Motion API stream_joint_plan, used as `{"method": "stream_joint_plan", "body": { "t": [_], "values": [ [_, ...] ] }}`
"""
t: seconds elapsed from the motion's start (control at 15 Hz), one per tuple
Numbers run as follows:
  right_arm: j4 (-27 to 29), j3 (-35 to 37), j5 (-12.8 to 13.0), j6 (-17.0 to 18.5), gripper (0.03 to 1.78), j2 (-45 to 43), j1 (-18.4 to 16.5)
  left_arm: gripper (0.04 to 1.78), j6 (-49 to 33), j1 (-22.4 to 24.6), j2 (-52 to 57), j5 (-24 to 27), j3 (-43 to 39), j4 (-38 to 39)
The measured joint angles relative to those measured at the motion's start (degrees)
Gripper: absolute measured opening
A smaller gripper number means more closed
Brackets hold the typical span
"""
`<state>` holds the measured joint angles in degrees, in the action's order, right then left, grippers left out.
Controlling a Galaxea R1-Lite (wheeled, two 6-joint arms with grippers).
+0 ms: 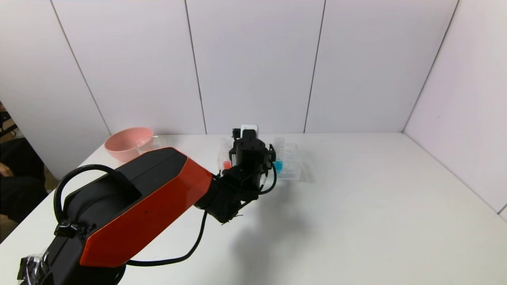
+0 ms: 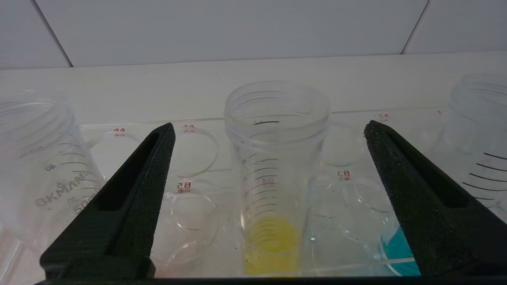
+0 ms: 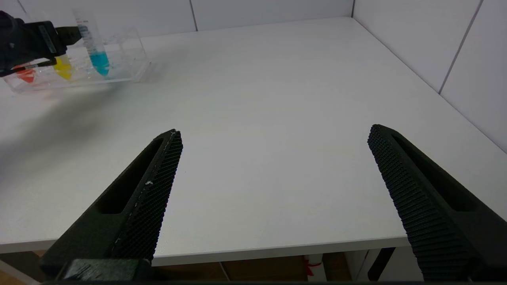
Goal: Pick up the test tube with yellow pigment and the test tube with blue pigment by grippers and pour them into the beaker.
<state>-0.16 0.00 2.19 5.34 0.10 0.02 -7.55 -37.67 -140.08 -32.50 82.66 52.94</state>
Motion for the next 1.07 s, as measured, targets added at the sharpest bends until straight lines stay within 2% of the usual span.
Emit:
{"method": "stream_joint_plan", "body": {
  "t": [0.13,0.27,0.53,0.6,1.07],
  "values": [
    [0.00,0.00,0.00,-0.02,1.71,0.00,0.00,1.54,0.02,0.11,-0.30,0.00,0.24,-0.27],
    [0.00,0.00,0.00,0.00,1.71,0.00,0.02,1.33,-0.02,0.16,-0.38,0.01,0.29,-0.30],
    [0.02,0.00,0.00,-0.02,1.71,0.00,0.07,0.64,-0.09,0.00,-0.38,0.34,0.30,-0.41],
    [0.00,0.00,0.00,-0.02,1.71,0.00,0.02,0.53,-0.13,-0.04,-0.38,0.32,0.30,-0.44],
    [0.02,0.00,0.00,-0.02,1.71,0.00,0.07,0.54,-0.06,-0.20,0.22,0.32,0.05,-1.77]
  ]
}}
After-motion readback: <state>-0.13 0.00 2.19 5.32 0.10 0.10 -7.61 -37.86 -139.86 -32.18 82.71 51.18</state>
